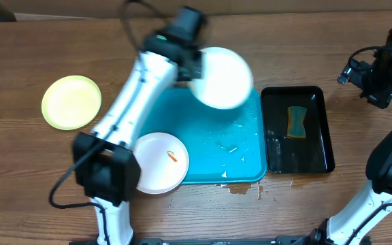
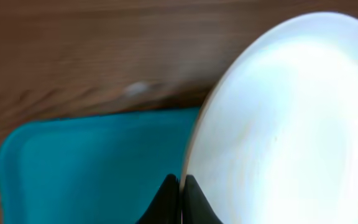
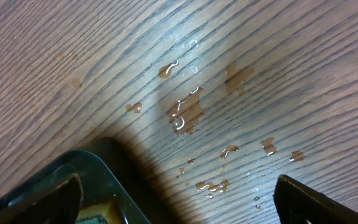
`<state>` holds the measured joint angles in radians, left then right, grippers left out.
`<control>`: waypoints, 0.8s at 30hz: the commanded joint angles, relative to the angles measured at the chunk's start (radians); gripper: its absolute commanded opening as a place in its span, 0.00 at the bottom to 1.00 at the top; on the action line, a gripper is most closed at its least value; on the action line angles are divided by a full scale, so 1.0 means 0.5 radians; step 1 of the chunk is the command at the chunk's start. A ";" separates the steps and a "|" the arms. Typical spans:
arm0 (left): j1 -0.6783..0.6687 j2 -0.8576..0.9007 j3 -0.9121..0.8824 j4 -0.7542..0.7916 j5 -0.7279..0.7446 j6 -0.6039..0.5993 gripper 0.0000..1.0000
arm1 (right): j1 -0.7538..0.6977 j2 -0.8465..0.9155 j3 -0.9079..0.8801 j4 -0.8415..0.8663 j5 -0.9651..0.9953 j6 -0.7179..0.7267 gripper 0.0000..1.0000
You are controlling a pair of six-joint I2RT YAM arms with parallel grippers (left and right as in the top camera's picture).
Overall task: Clean dirty plates on tray and stack at the side
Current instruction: 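Carry the white plate left and stack it on the yellow plate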
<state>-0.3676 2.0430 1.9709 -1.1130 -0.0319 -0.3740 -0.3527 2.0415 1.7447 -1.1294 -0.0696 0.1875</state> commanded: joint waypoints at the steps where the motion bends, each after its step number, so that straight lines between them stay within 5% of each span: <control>1: 0.323 -0.036 0.030 -0.141 0.233 -0.066 0.04 | -0.002 -0.019 0.032 0.006 0.011 0.011 1.00; 12: 1.386 -0.035 0.022 -0.468 0.026 -0.153 0.04 | -0.002 -0.019 0.032 0.006 0.011 0.011 1.00; 24: 1.853 -0.032 -0.006 -0.406 0.027 -0.159 0.04 | -0.002 -0.020 0.032 0.006 0.011 0.011 1.00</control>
<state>0.5461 2.0430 1.9709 -1.3315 -0.0193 -0.4397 -0.3527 2.0415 1.7447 -1.1297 -0.0704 0.1871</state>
